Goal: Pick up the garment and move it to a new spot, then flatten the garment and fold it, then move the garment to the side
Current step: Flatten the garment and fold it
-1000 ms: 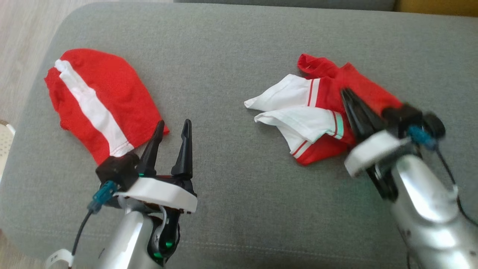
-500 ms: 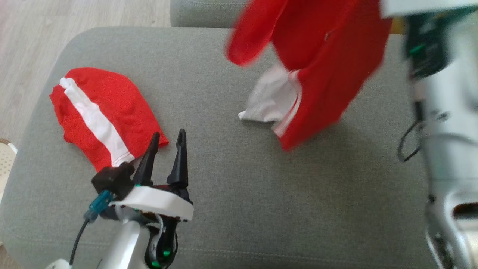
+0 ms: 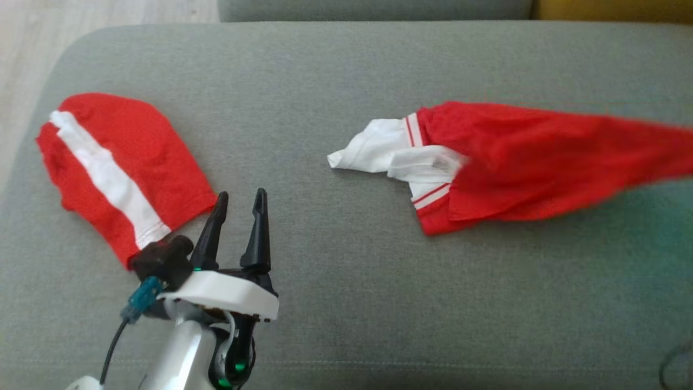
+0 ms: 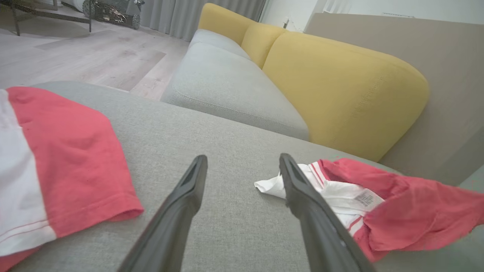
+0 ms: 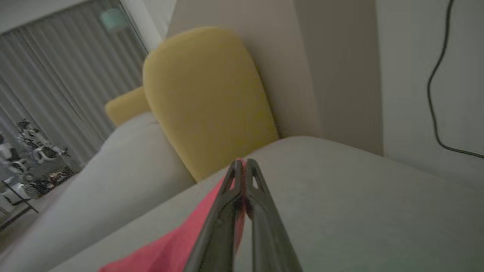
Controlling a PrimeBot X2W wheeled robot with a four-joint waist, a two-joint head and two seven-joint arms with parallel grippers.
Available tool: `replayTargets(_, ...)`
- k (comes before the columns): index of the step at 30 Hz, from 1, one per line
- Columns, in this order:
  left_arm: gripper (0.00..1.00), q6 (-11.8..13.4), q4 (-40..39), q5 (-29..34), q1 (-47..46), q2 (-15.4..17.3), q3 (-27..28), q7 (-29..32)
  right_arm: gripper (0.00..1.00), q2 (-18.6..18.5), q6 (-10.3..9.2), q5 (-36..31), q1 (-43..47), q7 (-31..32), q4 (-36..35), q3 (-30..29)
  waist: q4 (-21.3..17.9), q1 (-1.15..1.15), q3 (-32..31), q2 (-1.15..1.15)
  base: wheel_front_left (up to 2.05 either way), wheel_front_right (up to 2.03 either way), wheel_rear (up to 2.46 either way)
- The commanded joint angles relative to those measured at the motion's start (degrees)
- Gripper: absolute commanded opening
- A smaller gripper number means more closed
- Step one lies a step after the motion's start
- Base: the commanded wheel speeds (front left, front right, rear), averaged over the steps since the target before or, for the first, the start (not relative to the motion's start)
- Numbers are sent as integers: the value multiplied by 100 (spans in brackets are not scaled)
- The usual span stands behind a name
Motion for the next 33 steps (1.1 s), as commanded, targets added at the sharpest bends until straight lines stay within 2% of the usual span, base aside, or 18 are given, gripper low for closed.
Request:
replayTargets(1, 100, -27, -174, 52, -311, 17, 145, -29, 0, -144, -4, -212, -57, -97, -102, -101, -104, 0, 81, 0, 0, 0, 0)
replayTargets(4, 100, -36, -146, 111, -354, 17, 158, -29, 0, -43, -4, -580, 159, -83, 213, -480, -239, 0, 135, 0, 0, 0, 0)
replayTargets(5, 100, -43, -132, 131, -368, 17, 159, -29, 9, -2, -4, -723, 190, -69, 305, -558, -279, 0, 149, 0, 0, 0, 0)
replayTargets(6, 100, -50, -118, 148, -384, 17, 157, -29, 68, 49, -4, -865, 195, -65, 368, -588, -319, 0, 163, 0, 0, 0, 0)
replayTargets(7, 100, -57, -107, 161, -400, 17, 155, -29, 100, 127, -4, -953, 176, -57, 413, -592, -358, 0, 173, 0, 0, 0, 0)
replayTargets(16, 100, -57, -71, 166, -529, 17, 93, -29, 100, 476, -4, -1413, 130, -80, 253, 57, -520, 0, 194, 0, 0, 0, 0)
replayTargets(20, 100, -55, -85, 125, -533, 17, 92, -29, 100, 600, -4, -1189, 348, -163, -394, 1062, -521, 0, 113, 0, 0, 0, 0)
replayTargets(23, 100, -48, -128, 98, -500, 17, 119, -29, 100, 551, -4, -973, 784, -206, -1092, 1968, -495, 0, 44, 0, 0, 0, 0)
replayTargets(26, 100, -77, -172, 83, -457, 17, 110, -29, 100, 479, -4, -864, 1296, -223, -1726, 2629, -445, 0, -23, 0, 0, 0, 0)
replayTargets(30, 100, -179, -287, 125, -345, 17, 69, -29, 100, 544, -4, -789, 1822, -228, -2499, 2984, -393, 0, -76, 0, 0, 0, 0)
replayTargets(33, 100, -177, -348, 146, -267, 17, 81, -29, 100, 558, -4, -982, 2069, -229, -2777, 3159, -356, 0, -85, 0, 0, 0, 0)
